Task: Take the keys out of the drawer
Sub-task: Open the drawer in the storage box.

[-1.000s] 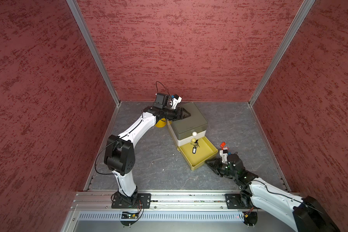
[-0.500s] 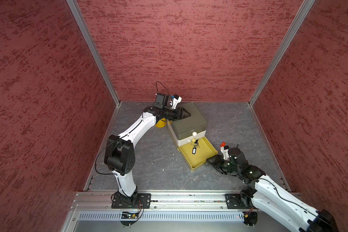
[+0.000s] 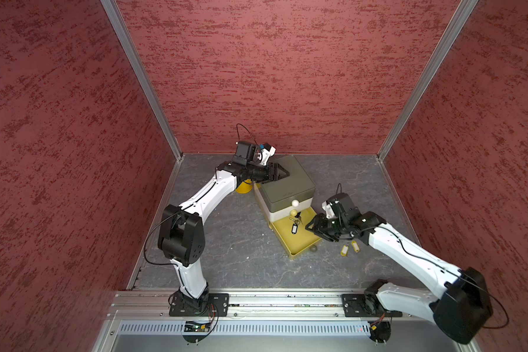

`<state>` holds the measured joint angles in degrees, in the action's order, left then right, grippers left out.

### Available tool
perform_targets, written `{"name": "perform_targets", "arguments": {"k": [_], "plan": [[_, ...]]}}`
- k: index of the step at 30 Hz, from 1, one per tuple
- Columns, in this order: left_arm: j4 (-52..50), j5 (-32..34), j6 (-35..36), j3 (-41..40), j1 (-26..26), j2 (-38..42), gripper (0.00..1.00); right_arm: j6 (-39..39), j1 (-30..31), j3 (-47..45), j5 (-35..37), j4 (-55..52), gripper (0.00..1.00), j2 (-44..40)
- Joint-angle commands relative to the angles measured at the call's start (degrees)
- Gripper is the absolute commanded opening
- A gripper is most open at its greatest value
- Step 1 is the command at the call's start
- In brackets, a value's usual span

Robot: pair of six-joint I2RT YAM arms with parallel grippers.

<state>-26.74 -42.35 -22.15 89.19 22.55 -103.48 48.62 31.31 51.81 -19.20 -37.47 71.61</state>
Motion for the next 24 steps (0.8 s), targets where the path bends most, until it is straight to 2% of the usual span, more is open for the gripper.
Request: {"name": "perform_targets", "arguments": {"k": [1, 11, 24], "plan": [[-16.15, 8.07, -1.15, -5.78, 0.22, -6.35, 0.66, -4.73, 0.32, 4.21, 3.91, -4.74, 0.48, 4.17], [-15.45, 7.72, -1.23, -6.55, 0.13, -6.01, 0.66, -6.92, 2.56, 4.52, 7.08, -8.86, 0.48, 10.15], [-15.1, 7.6, -1.08, -7.99, -0.57, -5.11, 0.66, -8.37, 4.94, 7.25, 7.49, -18.59, 0.48, 11.24]]}}
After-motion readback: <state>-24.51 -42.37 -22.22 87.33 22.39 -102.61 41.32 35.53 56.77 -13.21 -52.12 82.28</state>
